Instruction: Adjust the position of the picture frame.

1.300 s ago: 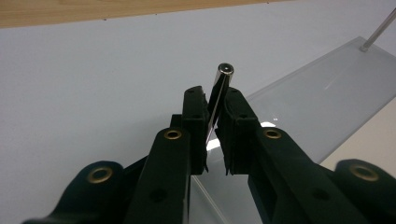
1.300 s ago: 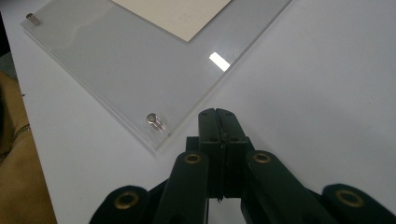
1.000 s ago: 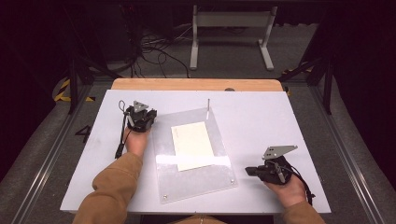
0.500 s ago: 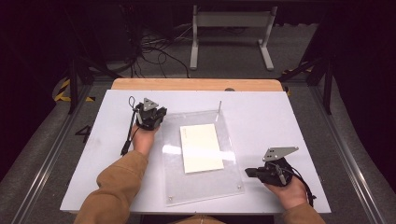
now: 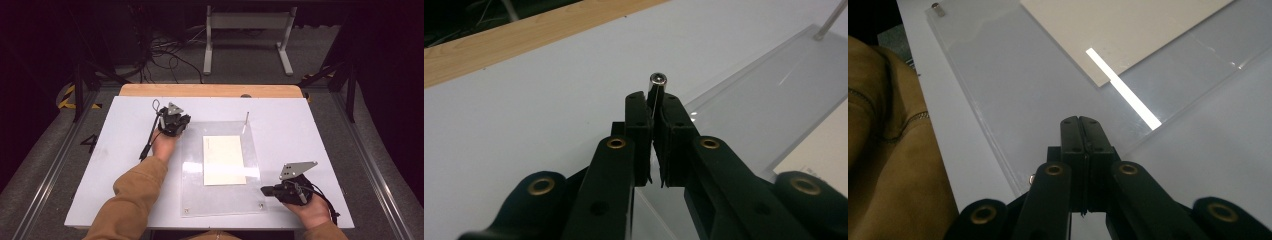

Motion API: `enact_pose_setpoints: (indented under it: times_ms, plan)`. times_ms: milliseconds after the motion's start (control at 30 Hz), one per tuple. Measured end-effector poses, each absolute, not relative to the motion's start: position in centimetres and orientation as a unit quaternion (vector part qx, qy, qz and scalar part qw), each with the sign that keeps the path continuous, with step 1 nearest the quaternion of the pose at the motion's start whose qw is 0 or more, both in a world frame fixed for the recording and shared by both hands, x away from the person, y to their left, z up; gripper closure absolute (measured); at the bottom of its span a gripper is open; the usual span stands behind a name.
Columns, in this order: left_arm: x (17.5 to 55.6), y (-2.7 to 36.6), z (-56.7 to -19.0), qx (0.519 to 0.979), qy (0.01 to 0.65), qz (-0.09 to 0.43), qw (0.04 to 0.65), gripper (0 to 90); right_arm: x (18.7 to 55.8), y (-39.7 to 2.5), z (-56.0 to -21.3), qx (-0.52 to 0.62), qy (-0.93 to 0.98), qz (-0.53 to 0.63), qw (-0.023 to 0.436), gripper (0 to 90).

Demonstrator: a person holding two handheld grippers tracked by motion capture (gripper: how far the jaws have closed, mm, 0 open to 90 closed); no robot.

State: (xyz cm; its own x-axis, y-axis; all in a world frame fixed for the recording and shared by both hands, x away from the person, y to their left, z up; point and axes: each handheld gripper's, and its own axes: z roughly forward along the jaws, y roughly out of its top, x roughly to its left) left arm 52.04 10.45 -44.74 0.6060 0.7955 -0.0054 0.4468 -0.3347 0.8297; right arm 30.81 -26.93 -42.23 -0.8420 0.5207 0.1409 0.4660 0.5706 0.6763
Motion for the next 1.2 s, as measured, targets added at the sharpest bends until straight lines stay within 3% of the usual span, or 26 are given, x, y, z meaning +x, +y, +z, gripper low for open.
enact_pose_setpoints:
  times_ms: [267, 500, 633, 933, 1200]
  plan:
    - [52.6, 9.9, -45.0, 0.789, 0.394, 0.193, 0.43, 83.9, 29.4, -26.9, -42.4, 0.26, 0.898, 0.353, 0.034, 89.1]
    - [51.4, 10.0, -43.7, 0.793, 0.385, 0.173, 0.438, 55.3, 29.0, -26.5, -42.6, 0.246, 0.905, 0.346, 0.028, 83.1]
    - [49.9, 10.6, -42.9, 0.793, 0.374, 0.163, 0.452, 49.6, 28.8, -26.2, -42.9, 0.238, 0.91, 0.337, 0.026, 77.7]
    - [45.8, 12.4, -41.6, 0.806, 0.328, 0.144, 0.471, 47.4, 28.8, -25.6, -43.4, 0.22, 0.922, 0.318, 0.033, 73.3]
    - [41.3, 13.3, -41.3, 0.835, 0.272, 0.093, 0.469, 47.7, 28.6, -25.1, -43.5, 0.199, 0.929, 0.309, 0.042, 76.3]
